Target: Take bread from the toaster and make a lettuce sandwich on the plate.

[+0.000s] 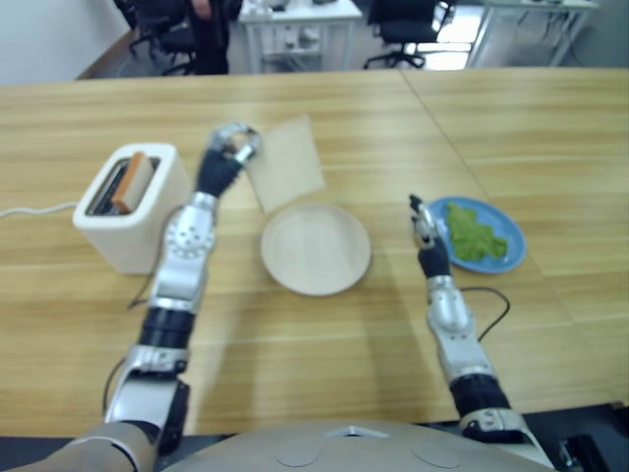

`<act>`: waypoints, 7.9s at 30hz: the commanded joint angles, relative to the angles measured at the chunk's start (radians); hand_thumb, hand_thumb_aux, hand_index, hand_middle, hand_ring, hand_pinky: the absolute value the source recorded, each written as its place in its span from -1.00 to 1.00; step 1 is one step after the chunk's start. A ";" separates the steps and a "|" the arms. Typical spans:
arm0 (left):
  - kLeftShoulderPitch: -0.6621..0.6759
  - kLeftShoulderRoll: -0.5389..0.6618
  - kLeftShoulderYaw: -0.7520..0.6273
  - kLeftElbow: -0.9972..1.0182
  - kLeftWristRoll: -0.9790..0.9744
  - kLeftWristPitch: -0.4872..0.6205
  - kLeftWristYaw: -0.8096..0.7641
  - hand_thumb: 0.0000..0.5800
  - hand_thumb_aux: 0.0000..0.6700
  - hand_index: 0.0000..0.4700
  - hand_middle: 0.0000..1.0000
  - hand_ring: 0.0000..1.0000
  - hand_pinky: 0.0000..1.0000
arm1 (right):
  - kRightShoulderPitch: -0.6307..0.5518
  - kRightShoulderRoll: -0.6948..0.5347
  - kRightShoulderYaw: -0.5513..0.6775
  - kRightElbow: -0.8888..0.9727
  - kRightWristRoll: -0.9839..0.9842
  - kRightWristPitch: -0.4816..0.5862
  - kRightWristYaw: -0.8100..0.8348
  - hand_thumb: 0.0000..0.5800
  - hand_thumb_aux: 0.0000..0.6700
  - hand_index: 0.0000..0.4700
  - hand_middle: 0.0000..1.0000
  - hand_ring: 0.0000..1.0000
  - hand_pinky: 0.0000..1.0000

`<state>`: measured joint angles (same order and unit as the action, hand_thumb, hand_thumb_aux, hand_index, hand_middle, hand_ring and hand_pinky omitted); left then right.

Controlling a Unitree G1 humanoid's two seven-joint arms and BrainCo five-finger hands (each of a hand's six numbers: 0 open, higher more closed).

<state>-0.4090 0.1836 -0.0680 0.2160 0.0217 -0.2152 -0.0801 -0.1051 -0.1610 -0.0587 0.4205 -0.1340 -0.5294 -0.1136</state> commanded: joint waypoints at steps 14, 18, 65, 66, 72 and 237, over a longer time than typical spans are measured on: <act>-0.126 -0.065 -0.198 0.683 0.238 -0.177 -0.045 1.00 1.00 0.96 1.00 1.00 1.00 | 0.017 -0.011 -0.004 -0.028 0.005 0.027 0.005 -1.00 -1.00 -1.00 -1.00 -1.00 -1.00; -0.106 -0.046 -0.217 0.629 0.262 -0.192 -0.069 0.92 0.61 0.57 1.00 1.00 1.00 | 0.026 -0.013 -0.004 -0.041 0.005 0.031 0.006 -1.00 -1.00 -1.00 -1.00 -1.00 -1.00; 0.164 0.120 -0.126 -0.171 0.666 -0.023 0.360 -1.00 -1.00 -1.00 -1.00 -1.00 -1.00 | -0.589 -0.681 0.635 0.860 -0.978 0.264 -0.413 -1.00 -1.00 -1.00 -1.00 -1.00 -1.00; 0.165 0.120 -0.125 -0.174 0.666 -0.021 0.358 -1.00 -1.00 -1.00 -1.00 -1.00 -1.00 | -0.592 -0.676 0.646 0.871 -0.976 0.271 -0.409 -1.00 -1.00 -1.00 -1.00 -1.00 -1.00; 0.174 0.120 -0.125 -0.189 0.670 -0.015 0.350 -1.00 -1.00 -1.00 -1.00 -1.00 -1.00 | -0.608 -0.658 0.689 0.910 -0.965 0.298 -0.363 -0.80 -0.90 -0.90 -1.00 -1.00 -1.00; -0.069 -0.032 -0.087 0.411 0.020 0.063 -0.271 1.00 1.00 0.96 1.00 1.00 1.00 | -0.005 -0.359 0.067 -0.415 -0.411 0.318 0.042 -1.00 -1.00 -1.00 -1.00 -1.00 -1.00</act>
<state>-0.4498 0.1508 -0.1474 0.5715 0.0331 -0.1335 -0.3234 -0.1021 -0.5248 0.0017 -0.0076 -0.5463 -0.2091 -0.0728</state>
